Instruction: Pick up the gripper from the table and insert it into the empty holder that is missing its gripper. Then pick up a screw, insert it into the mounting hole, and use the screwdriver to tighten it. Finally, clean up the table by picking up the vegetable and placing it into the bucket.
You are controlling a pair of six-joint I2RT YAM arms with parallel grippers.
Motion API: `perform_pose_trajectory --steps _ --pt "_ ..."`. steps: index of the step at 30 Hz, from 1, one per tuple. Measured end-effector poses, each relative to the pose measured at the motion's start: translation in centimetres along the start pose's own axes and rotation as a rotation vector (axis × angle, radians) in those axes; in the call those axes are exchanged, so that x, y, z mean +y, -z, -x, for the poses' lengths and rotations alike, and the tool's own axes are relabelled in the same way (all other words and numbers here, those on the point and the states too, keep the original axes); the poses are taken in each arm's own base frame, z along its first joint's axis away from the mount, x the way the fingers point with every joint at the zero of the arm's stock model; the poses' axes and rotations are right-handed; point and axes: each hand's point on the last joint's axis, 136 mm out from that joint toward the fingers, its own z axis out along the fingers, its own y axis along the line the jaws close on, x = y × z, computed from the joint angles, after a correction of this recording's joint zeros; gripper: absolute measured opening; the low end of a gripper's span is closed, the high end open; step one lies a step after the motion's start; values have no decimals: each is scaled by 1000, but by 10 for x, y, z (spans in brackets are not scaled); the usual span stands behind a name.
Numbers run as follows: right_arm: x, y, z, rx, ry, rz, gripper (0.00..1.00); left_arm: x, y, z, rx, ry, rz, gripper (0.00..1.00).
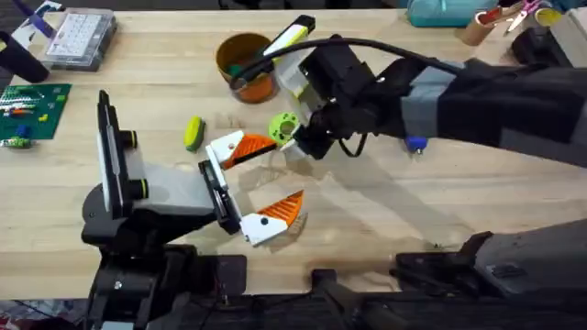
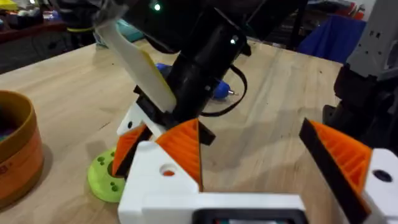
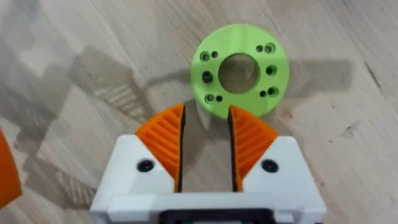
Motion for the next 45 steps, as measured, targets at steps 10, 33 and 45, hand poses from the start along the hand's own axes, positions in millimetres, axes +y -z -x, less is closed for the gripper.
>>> perform_pose_trajectory --steps 10,33,45 --pt "-4 -8 19 -75 14 -10 395 0 0 0 0 0 0 986" --pt "8 -29 26 -98 52 7 395 0 0 0 0 0 0 986" --pt "12 -29 26 -97 60 12 395 0 0 0 0 0 0 986"
